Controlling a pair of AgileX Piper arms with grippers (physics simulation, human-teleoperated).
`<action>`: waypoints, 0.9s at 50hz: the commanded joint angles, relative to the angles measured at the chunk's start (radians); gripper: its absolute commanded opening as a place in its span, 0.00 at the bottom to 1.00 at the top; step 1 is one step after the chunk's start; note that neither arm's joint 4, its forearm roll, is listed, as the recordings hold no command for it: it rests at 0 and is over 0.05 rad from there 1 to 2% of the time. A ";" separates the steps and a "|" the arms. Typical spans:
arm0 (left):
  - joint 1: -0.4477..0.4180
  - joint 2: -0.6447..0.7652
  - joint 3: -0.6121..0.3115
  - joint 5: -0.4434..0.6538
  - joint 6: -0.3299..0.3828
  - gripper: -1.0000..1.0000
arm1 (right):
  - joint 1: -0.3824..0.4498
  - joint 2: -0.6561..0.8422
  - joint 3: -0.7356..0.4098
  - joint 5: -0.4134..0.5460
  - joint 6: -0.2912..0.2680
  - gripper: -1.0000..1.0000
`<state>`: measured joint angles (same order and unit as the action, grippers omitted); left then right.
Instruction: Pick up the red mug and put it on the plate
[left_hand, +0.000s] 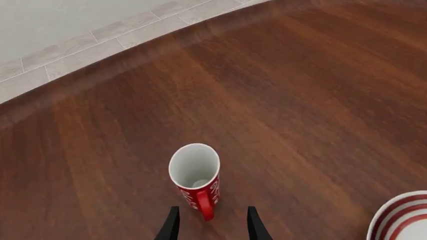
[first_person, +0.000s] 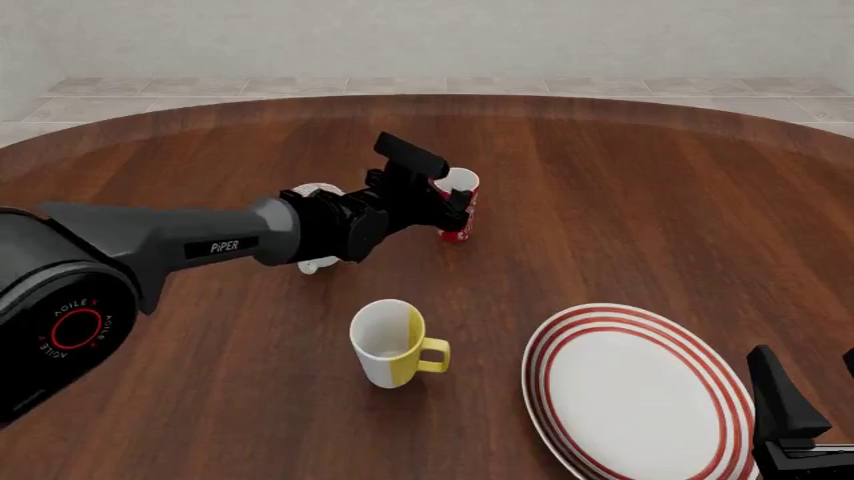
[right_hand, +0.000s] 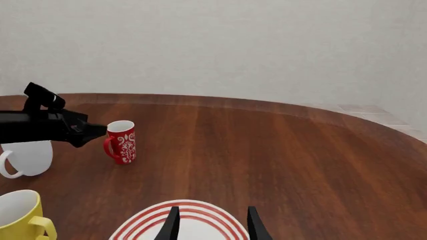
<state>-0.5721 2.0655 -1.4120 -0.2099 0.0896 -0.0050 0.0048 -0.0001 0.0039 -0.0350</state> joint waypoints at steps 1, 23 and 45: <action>0.002 0.020 -0.008 -0.008 -0.004 1.00 | 0.002 -0.001 0.000 0.001 0.001 1.00; 0.022 0.062 -0.037 -0.010 -0.011 1.00 | 0.003 0.001 0.000 -0.001 0.002 1.00; 0.028 0.108 -0.084 0.005 -0.029 1.00 | 0.002 0.002 0.000 0.000 0.009 1.00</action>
<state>-0.5478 2.1581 -1.4820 -0.2095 0.0713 -0.0034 0.0062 -0.0001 0.0037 -0.0290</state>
